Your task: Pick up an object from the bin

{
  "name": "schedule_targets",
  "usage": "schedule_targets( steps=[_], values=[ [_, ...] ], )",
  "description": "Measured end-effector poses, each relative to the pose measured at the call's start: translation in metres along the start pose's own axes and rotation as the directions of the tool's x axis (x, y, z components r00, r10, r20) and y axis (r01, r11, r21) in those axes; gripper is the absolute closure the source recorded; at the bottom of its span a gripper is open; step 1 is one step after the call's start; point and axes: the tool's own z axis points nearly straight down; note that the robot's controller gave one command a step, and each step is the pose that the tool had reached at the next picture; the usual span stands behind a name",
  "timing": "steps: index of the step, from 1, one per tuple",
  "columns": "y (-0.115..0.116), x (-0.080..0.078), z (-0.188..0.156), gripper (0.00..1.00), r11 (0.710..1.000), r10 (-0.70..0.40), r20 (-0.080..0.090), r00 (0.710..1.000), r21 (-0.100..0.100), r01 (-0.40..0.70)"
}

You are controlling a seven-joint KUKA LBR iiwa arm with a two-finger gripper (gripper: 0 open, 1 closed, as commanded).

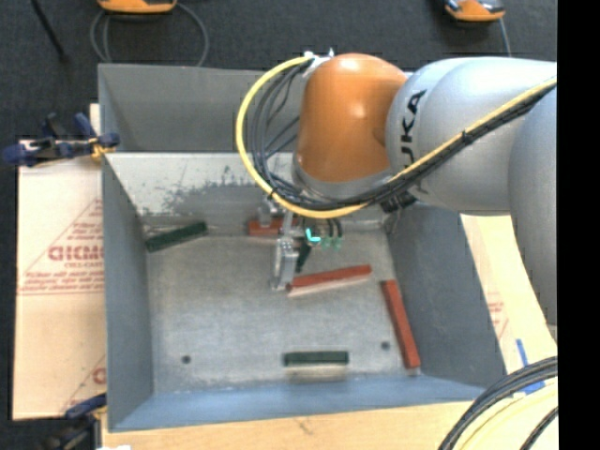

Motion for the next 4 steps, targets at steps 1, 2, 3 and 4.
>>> schedule_targets(
  steps=[1, 2, 3, 4],
  values=[
    [-0.068, -0.052, 0.114, 0.00, 0.999, -0.041, 0.011, 0.999, 0.000, 0.041],
    [-0.158, -0.032, 0.093, 0.00, 1.000, -0.024, 0.008, 1.000, 0.006, 0.024],
    [-0.157, -0.013, 0.095, 0.00, 0.998, 0.069, 0.006, 0.998, 0.000, -0.069],
    [-0.160, -0.008, 0.126, 0.00, 0.982, 0.189, 0.005, 0.982, -0.001, -0.189]
  ],
)
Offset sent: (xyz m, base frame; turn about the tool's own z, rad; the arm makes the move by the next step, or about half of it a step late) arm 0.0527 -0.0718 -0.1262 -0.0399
